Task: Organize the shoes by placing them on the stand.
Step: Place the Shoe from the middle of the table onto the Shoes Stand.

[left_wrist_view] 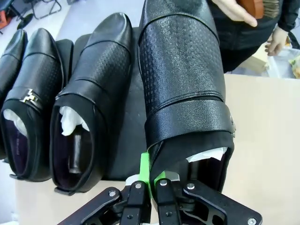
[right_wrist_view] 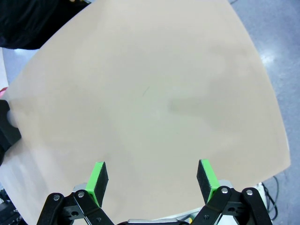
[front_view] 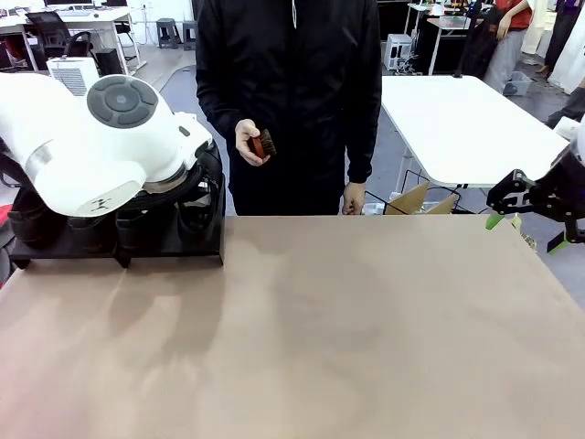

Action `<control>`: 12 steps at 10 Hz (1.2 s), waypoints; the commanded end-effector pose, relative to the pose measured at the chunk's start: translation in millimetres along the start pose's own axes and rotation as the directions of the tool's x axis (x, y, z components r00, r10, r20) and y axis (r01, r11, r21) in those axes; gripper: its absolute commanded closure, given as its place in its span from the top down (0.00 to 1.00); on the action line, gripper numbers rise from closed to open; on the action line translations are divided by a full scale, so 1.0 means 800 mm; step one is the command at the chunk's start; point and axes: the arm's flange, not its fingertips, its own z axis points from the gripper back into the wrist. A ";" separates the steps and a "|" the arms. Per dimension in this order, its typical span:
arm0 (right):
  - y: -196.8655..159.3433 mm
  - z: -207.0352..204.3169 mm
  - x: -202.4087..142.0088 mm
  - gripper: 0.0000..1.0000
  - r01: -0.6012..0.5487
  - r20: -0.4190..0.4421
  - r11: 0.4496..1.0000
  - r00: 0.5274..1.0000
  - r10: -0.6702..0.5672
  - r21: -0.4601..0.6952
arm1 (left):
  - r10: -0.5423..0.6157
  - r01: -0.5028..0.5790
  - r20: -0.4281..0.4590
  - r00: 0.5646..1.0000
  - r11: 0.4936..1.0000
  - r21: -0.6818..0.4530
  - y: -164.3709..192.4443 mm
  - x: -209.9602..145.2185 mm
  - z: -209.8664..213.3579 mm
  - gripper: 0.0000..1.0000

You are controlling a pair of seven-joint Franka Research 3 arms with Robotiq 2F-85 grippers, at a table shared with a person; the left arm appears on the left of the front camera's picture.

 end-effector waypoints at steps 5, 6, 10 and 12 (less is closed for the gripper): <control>-0.002 0.001 0.001 1.00 -0.017 -0.001 1.000 1.000 0.017 0.002 | 0.032 -0.031 0.029 0.999 0.999 -0.010 -0.005 0.014 -0.033 0.00; -0.002 0.001 0.001 1.00 -0.017 -0.001 1.000 1.000 0.017 0.002 | 0.030 -0.030 0.029 0.999 1.000 -0.007 -0.006 0.014 -0.036 0.00; -0.002 0.001 0.001 1.00 -0.017 -0.001 1.000 1.000 0.017 0.002 | 0.025 -0.025 0.004 1.000 0.999 0.020 -0.004 0.017 -0.050 0.00; -0.002 0.001 0.001 1.00 -0.017 -0.001 1.000 1.000 0.017 0.002 | 0.026 -0.027 0.012 1.000 0.999 0.043 -0.003 0.020 -0.045 0.09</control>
